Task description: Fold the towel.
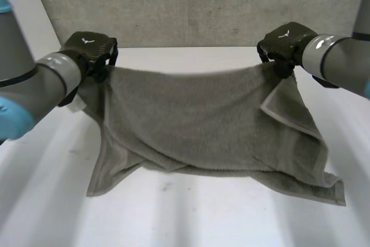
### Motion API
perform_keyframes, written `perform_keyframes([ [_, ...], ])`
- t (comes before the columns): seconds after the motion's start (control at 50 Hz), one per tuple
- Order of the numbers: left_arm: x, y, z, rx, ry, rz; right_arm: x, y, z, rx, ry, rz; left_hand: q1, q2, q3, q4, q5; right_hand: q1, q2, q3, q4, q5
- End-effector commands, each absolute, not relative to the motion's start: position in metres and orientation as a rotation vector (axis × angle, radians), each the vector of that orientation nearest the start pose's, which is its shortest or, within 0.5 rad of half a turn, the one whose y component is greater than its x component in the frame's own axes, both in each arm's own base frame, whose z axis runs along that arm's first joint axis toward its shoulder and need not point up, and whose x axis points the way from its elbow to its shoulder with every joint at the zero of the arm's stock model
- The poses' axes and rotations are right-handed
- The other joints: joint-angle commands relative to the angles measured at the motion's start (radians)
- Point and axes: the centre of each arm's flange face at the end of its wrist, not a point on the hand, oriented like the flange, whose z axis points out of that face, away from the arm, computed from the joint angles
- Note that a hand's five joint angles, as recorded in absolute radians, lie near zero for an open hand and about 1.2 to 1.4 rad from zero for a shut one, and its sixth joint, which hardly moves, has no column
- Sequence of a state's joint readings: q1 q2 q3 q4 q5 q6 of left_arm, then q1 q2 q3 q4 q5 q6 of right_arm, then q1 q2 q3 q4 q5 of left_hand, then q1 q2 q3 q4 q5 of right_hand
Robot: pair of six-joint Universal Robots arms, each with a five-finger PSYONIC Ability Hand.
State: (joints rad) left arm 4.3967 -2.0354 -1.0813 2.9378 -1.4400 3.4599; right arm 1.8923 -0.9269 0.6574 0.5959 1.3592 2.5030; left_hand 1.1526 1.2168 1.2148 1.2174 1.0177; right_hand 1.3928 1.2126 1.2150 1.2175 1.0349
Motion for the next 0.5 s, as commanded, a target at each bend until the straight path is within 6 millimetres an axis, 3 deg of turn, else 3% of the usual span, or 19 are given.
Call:
perform_keyframes([
  [0.02,-0.281,-0.387,0.346,0.766,1.929,-2.511,0.279,-0.392,0.349,-1.161,1.882,-2.473,0.244,0.180,0.182,0.179,0.204,0.003,0.184,0.181,0.179,0.187],
  [0.04,-0.281,-0.387,0.347,0.765,1.928,-2.512,0.280,-0.395,0.375,-1.089,1.731,-2.637,0.244,0.180,0.182,0.179,0.204,0.003,0.184,0.181,0.179,0.187],
  [0.06,-0.282,-0.389,0.377,0.683,1.794,-2.661,0.282,-0.392,0.400,-1.022,1.583,-2.763,0.244,0.180,0.182,0.179,0.204,0.003,0.184,0.181,0.179,0.187],
  [0.08,-0.281,-0.389,0.403,0.595,1.685,-2.802,0.282,-0.392,0.400,-1.021,1.581,-2.765,0.244,0.180,0.182,0.179,0.204,0.003,0.184,0.181,0.179,0.187],
  [0.1,-0.281,-0.389,0.403,0.594,1.684,-2.804,0.280,-0.387,0.423,-0.952,1.463,-2.852,0.244,0.180,0.182,0.179,0.204,0.003,0.184,0.181,0.179,0.187],
  [0.12,-0.279,-0.385,0.424,0.502,1.608,-2.928,0.280,-0.387,0.423,-0.951,1.462,-2.853,0.244,0.180,0.182,0.179,0.204,0.003,0.184,0.181,0.179,0.187],
  [0.14,-0.275,-0.380,0.443,0.414,1.555,-3.036,0.277,-0.380,0.442,-0.893,1.375,-2.906,0.244,0.180,0.182,0.179,0.204,0.003,0.184,0.181,0.179,0.187],
  [0.16,-0.274,-0.380,0.443,0.413,1.555,-3.037,0.275,-0.373,0.456,-0.850,1.317,-2.919,0.244,0.180,0.182,0.179,0.204,0.003,0.184,0.181,0.179,0.187],
  [0.22,-0.267,-0.369,0.461,0.303,1.564,-3.149,0.276,-0.366,0.459,-0.843,1.308,-2.851,0.244,0.180,0.182,0.179,0.204,0.003,0.184,0.181,0.179,0.187],
  [0.28,-0.266,-0.372,0.437,0.282,1.757,-3.078,0.279,-0.365,0.447,-0.899,1.355,-2.768,0.244,0.180,0.182,0.179,0.204,0.003,0.184,0.181,0.179,0.187],
  [0.3,-0.266,-0.374,0.418,0.291,1.870,-2.999,0.282,-0.365,0.428,-0.987,1.430,-2.658,0.244,0.180,0.182,0.179,0.204,0.003,0.184,0.181,0.179,0.187],
  [0.36,-0.263,-0.375,0.400,0.291,1.972,-2.920,0.283,-0.363,0.390,-1.124,1.597,-2.460,0.244,0.180,0.182,0.179,0.204,0.003,0.184,0.181,0.179,0.187],
  [0.38,-0.258,-0.376,0.379,0.288,2.076,-2.829,0.284,-0.362,0.370,-1.195,1.669,-2.372,0.244,0.180,0.182,0.179,0.204,0.003,0.184,0.181,0.179,0.187],
  [0.4,-0.253,-0.378,0.353,0.281,2.183,-2.728,0.284,-0.362,0.370,-1.196,1.670,-2.371,0.244,0.180,0.182,0.179,0.204,0.003,0.184,0.181,0.179,0.187],
  [0.42,-0.253,-0.378,0.353,0.281,2.184,-2.727,0.284,-0.361,0.347,-1.270,1.746,-2.277,0.244,0.180,0.182,0.179,0.204,0.003,0.184,0.181,0.179,0.187],
  [0.44,-0.247,-0.378,0.327,0.274,2.287,-2.618,0.284,-0.361,0.347,-1.270,1.747,-2.277,0.244,0.180,0.182,0.179,0.204,0.003,0.184,0.181,0.179,0.187],
  [0.46,-0.244,-0.374,0.302,0.273,2.376,-2.524,0.283,-0.359,0.323,-1.350,1.818,-2.185,0.244,0.180,0.182,0.179,0.204,0.003,0.184,0.181,0.179,0.187],
  [0.48,-0.244,-0.374,0.302,0.273,2.377,-2.523,0.283,-0.356,0.299,-1.433,1.872,-2.103,0.244,0.180,0.182,0.179,0.204,0.003,0.184,0.181,0.179,0.187],
  [0.5,-0.243,-0.369,0.279,0.277,2.456,-2.434,0.283,-0.356,0.299,-1.433,1.872,-2.102,0.244,0.180,0.182,0.179,0.204,0.003,0.184,0.181,0.179,0.187],
])
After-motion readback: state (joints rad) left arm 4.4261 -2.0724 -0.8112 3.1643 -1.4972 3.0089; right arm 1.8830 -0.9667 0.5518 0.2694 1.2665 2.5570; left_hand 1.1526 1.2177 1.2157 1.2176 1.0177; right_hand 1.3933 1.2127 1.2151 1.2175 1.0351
